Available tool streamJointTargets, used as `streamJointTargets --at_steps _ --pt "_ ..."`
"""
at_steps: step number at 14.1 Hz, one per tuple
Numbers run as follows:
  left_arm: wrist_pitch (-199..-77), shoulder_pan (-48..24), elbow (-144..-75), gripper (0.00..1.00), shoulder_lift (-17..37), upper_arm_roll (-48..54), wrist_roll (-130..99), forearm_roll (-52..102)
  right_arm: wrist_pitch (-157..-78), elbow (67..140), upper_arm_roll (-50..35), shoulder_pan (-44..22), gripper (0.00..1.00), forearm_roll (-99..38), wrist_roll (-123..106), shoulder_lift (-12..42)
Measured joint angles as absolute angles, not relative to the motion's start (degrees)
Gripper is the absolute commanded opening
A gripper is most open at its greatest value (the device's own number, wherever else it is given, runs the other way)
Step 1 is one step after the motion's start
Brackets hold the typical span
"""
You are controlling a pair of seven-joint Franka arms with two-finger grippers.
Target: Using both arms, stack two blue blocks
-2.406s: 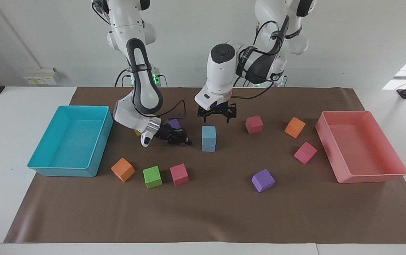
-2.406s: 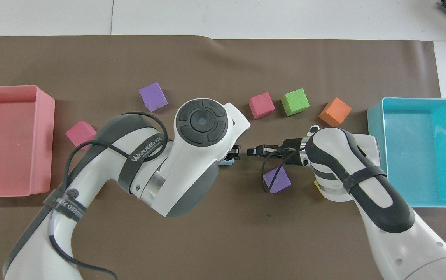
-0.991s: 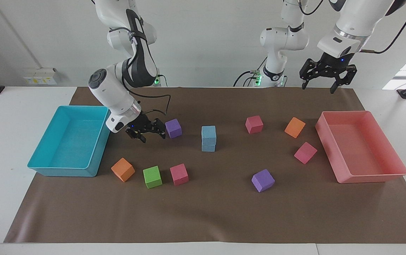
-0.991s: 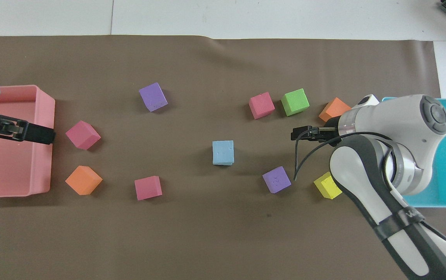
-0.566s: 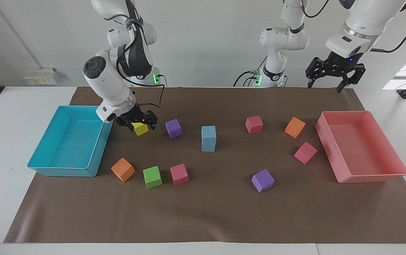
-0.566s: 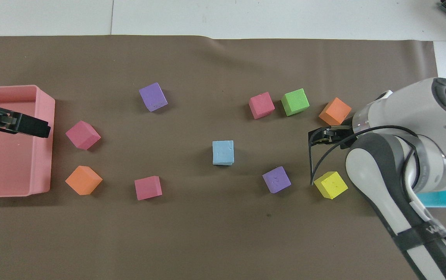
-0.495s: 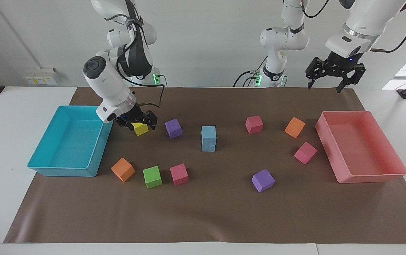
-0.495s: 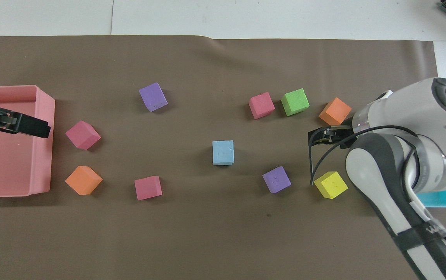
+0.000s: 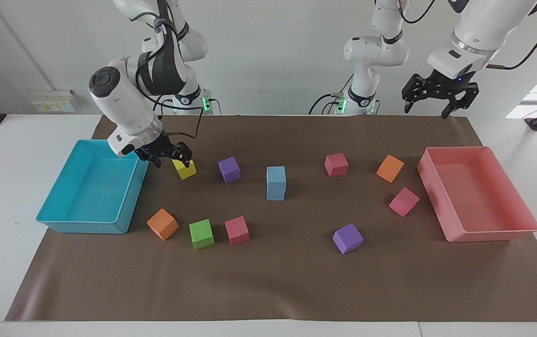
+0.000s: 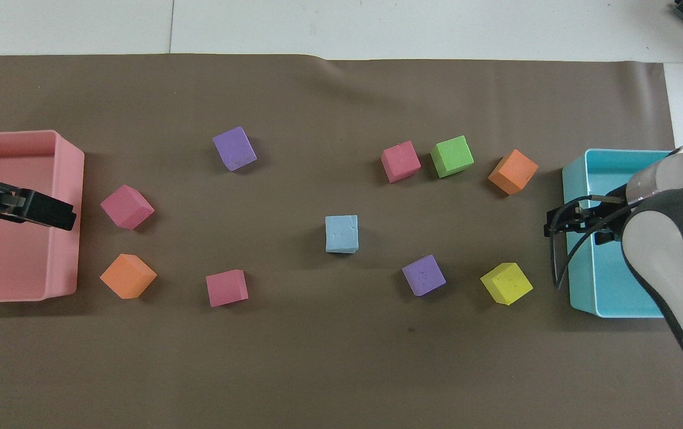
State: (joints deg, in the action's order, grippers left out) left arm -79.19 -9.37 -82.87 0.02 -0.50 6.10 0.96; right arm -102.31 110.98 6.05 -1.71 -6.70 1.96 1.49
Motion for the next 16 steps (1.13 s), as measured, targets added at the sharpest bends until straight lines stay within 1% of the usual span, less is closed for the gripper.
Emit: streamJointTargets --at_steps 2,5,12,16 --pt "-79.20 -9.08 -82.88 1.00 0.02 -0.74 6.07 0.96 -101.76 110.83 6.06 0.15 1.00 -5.20 -0.03 1.07" --pt "-79.31 -7.70 -83.20 1.00 0.02 -0.85 6.07 0.96 -100.87 108.45 5.70 0.31 1.00 -0.68 -0.43 -0.59" --pt "-79.38 -7.12 -83.83 1.00 -0.12 -0.84 6.08 0.96 -92.21 97.74 5.84 0.45 1.00 -0.32 -0.43 -3.83" --pt "-79.39 -7.12 -84.03 1.00 -0.23 -0.76 6.08 0.96 -87.10 90.50 5.96 0.56 1.00 -0.26 -0.43 -4.36"
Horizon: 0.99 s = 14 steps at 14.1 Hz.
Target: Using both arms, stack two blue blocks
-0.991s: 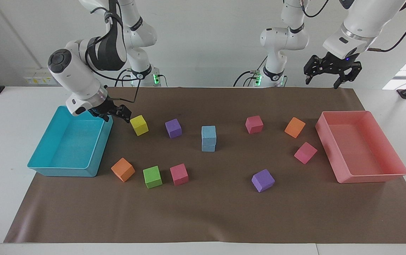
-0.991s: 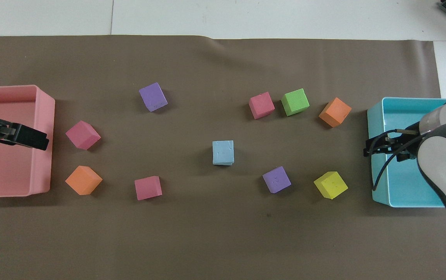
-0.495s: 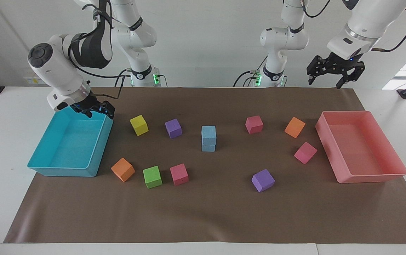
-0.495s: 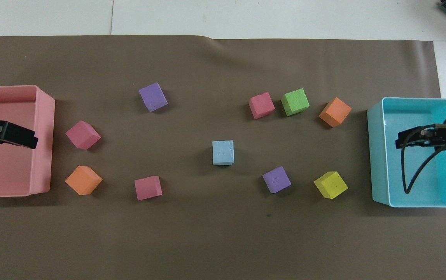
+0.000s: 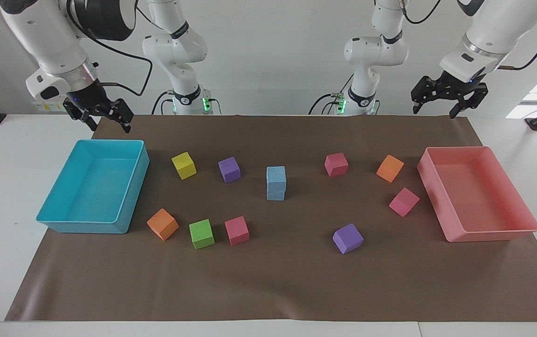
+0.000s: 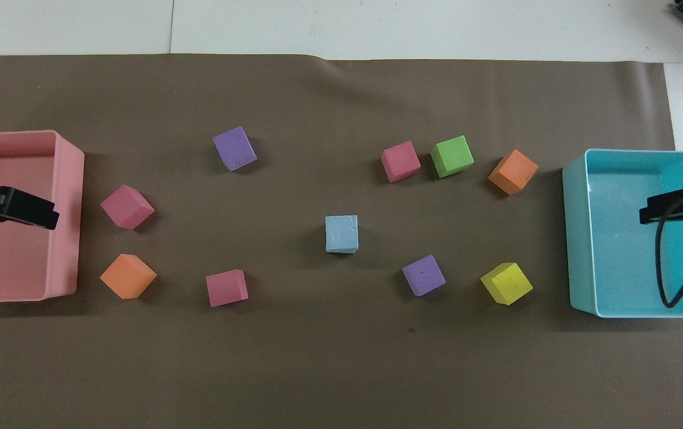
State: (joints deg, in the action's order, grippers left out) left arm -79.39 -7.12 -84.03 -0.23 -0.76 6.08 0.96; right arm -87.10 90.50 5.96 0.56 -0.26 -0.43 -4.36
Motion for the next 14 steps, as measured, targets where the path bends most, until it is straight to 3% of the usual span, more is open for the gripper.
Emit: streamJointTargets --at_steps 14 --pt "-79.46 -7.12 -84.31 1.00 -0.51 -0.62 6.07 0.97 -85.50 90.15 4.92 0.34 1.00 -0.26 0.47 -5.03"
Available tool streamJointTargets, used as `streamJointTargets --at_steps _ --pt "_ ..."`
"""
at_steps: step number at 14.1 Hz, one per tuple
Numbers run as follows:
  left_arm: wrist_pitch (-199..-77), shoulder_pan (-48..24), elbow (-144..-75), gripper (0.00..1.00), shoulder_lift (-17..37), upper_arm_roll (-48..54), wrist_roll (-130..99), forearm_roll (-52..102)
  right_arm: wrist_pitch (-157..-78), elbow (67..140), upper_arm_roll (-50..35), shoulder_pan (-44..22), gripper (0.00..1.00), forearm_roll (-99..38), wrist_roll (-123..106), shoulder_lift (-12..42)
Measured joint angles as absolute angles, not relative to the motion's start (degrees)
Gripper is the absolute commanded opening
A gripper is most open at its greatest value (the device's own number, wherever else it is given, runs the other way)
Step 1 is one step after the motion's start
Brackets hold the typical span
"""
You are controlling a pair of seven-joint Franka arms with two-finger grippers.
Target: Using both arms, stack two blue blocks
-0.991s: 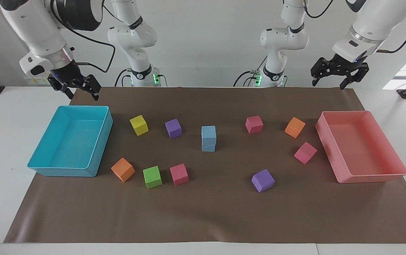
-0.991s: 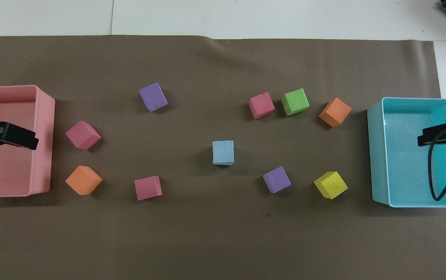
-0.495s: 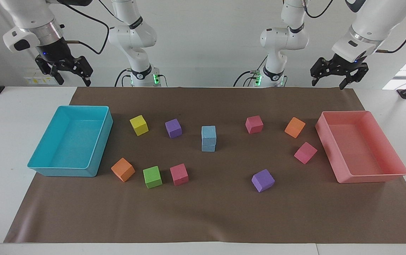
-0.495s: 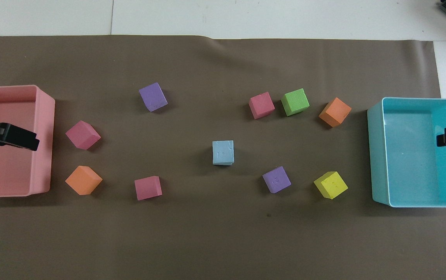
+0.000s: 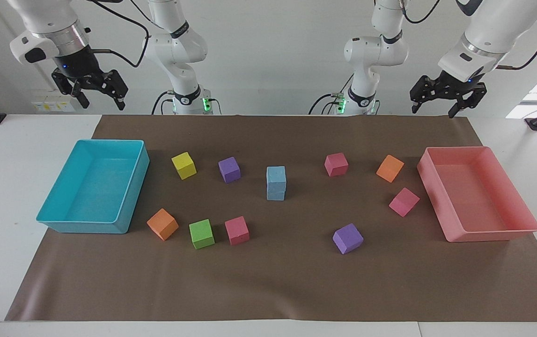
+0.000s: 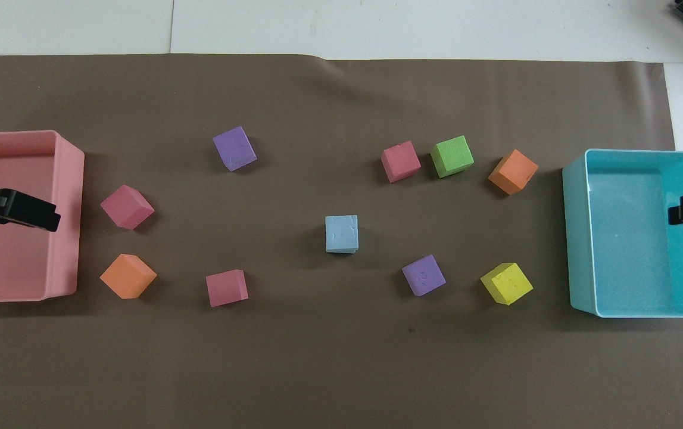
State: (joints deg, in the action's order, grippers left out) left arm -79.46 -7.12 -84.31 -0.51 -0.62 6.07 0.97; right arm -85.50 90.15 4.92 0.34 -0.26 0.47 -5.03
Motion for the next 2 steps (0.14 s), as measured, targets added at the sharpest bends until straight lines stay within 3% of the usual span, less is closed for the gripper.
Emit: streamJointTargets --at_steps 2 --pt "-79.46 -7.12 -84.31 1.00 -0.54 -0.55 6.08 0.97 -85.50 90.15 4.92 0.34 1.00 -0.26 0.48 -5.03"
